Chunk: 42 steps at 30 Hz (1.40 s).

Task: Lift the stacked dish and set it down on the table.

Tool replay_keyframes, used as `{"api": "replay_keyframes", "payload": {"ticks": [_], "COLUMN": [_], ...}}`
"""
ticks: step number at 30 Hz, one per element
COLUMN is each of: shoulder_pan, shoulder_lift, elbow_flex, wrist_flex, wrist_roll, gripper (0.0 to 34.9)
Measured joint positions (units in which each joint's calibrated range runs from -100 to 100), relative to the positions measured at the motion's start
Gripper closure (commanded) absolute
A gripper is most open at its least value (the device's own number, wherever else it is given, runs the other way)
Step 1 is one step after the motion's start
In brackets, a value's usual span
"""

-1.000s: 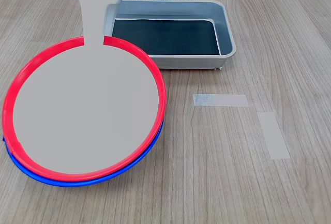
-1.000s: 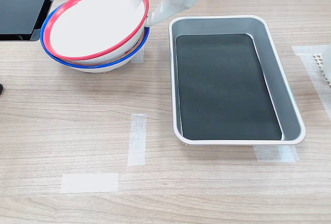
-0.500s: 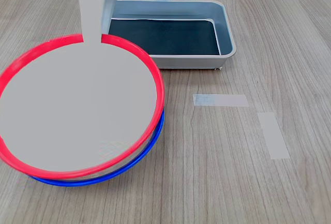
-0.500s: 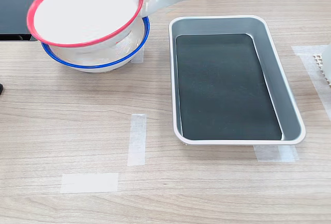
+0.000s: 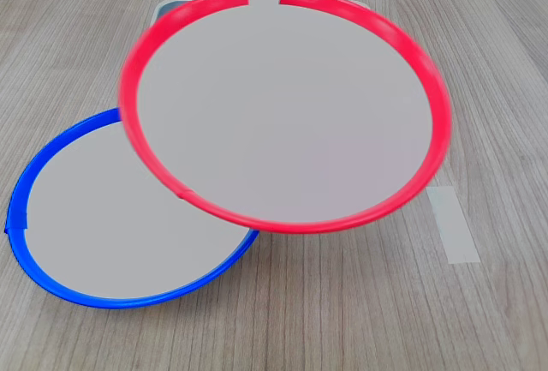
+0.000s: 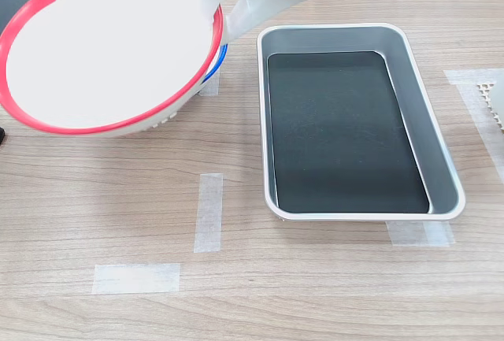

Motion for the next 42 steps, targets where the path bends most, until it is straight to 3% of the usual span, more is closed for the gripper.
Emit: {"api": "replay_keyframes", "payload": {"ticks": [10,25,33,34,37,42], "shoulder_pan": [-9.47,-13.10,-11.95,-11.86,-11.15,-10.62], "shoulder_lift": [5.97,16.28,18.58,18.58,18.58,16.54], "elbow_flex": [-1.45,-2.72,-0.45,0.00,1.63,5.26], "wrist_flex": [0.90,-5.95,-11.58,-11.91,-12.48,-12.40], "wrist_roll": [-1.71,-1.42,0.49,0.63,1.22,2.05], "gripper": [34.9,34.9,34.8,34.5,29.1,27.2]}}
